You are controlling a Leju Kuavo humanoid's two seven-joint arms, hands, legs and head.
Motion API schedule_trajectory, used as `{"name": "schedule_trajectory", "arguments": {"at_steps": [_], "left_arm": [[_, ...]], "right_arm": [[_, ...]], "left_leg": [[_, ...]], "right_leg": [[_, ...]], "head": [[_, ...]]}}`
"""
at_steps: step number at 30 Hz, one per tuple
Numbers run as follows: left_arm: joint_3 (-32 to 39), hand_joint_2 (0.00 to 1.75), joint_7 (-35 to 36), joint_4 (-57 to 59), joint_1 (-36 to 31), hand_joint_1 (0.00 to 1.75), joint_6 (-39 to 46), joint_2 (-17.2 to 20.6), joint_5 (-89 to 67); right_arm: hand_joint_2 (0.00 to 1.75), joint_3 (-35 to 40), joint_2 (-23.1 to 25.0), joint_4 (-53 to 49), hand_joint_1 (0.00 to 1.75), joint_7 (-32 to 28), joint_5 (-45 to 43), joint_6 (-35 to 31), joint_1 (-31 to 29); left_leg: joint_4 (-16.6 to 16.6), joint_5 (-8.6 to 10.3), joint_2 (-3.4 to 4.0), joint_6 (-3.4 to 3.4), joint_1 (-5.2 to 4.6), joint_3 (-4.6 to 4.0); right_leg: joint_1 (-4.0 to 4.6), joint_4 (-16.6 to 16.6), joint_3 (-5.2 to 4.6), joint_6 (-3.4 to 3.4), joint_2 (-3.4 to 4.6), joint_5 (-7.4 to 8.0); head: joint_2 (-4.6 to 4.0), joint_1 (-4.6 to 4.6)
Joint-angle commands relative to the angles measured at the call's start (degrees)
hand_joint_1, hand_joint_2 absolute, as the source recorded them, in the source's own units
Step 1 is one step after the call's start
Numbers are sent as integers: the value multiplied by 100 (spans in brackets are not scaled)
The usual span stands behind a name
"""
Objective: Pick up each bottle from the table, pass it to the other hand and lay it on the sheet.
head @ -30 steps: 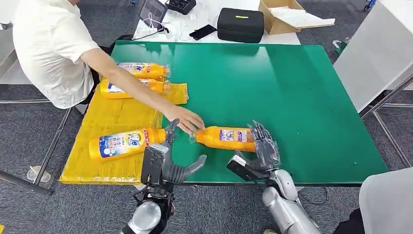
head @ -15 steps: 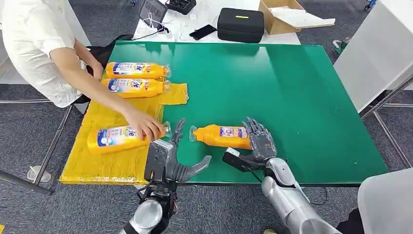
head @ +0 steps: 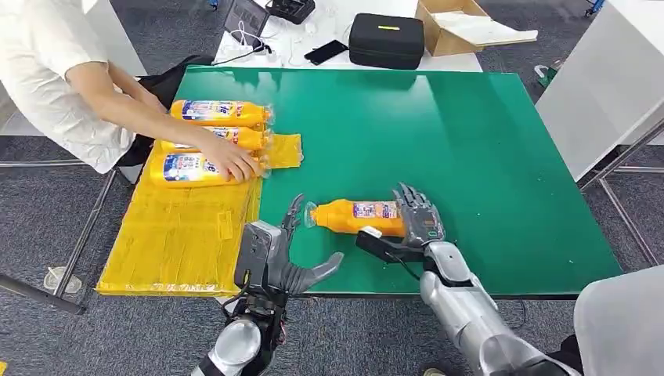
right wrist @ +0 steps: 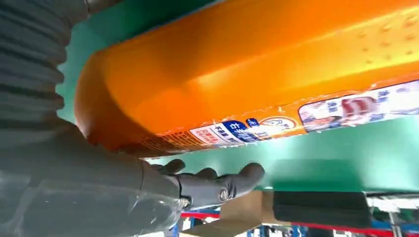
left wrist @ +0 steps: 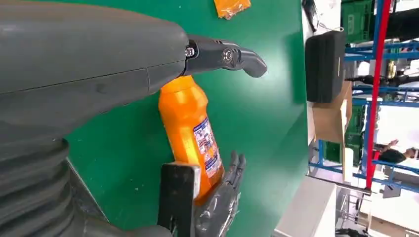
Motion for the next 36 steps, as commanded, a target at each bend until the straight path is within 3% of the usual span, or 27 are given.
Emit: {"name": "schedule_trajectory", "arguments": {"at_steps": [1, 6, 11, 12, 13, 14, 21, 30, 32, 34, 36], "left_arm": [[-68, 175, 29, 349, -172, 0, 26, 57, 31], [-39, 175, 70, 359, -157, 0, 79, 22, -11], [-44, 175, 94, 479, -201, 0, 61, -32, 34], [-46, 175, 88, 491, -203, 0, 68, -36, 37], [-64, 175, 82, 505, -209, 0, 58, -34, 51], [-68, 175, 80, 512, -212, 0, 61, -39, 64], [-106, 175, 41, 546, -243, 0, 58, -46, 100], [-114, 175, 36, 541, -242, 0, 52, -42, 103], [-134, 175, 3, 517, -240, 0, 36, -24, 139], [-165, 175, -127, 515, -253, 0, 47, -12, 194], [-192, 175, -272, 492, -252, 0, 144, 0, 166]], "right_arm": [[175, 369, -60, 618, 0, 386, 145, 360, -377], [175, 503, -62, 631, 0, 1130, 510, 651, -529], [175, 337, 4, 842, 0, 845, 186, 1131, -575], [175, 351, 3, 896, 45, 812, 173, 1188, -565], [175, 274, 14, 980, 155, 709, -13, 1380, -556], [175, 246, 4, 1036, 175, 633, -116, 1518, -546], [175, 30, -91, 1148, 175, 156, -625, 1787, -443], [175, 34, -111, 1137, 175, 118, -649, 1773, -419], [175, -164, -95, 1078, 175, -341, -1107, 2065, -353], [175, -516, -122, 939, 175, -1172, -1912, 2563, -180], [175, -722, -129, 774, 175, -1591, -2339, 2583, -6]], "left_leg": [[-5, -9, 5, 4, -3, 30], [-4, -5, 1, 5, -4, 25], [-4, -4, 4, 8, -5, 32], [-5, -1, -1, 6, -1, 25], [-7, -4, 0, 7, -3, 37], [-7, -1, -3, 5, -1, 31], [-14, 2, -25, 7, 1, 58], [-6, 0, -11, 3, 3, 65], [-9, 1, -13, 4, 4, 71], [-14, 3, -18, 5, 2, 78], [-10, 1, -20, 4, 3, 83]], "right_leg": [[0, -3, 29, -10, -5, -9], [0, -2, 24, -8, -7, -6], [-1, -4, 32, -9, -7, -6], [2, -7, 27, -7, -9, -3], [1, -8, 39, -10, -11, -7], [2, -8, 32, -6, -11, -4], [5, -17, 64, -10, -37, -8], [6, -13, 67, -5, -17, -3], [7, -16, 76, -8, -22, -3], [6, -19, 83, -10, -29, -4], [6, -17, 86, -6, -27, -5]], "head": [[2, 0], [2, -2], [0, 0], [0, 0], [0, -2], [0, 0], [0, -2], [0, 0], [2, 0], [0, 0], [0, 0]]}}
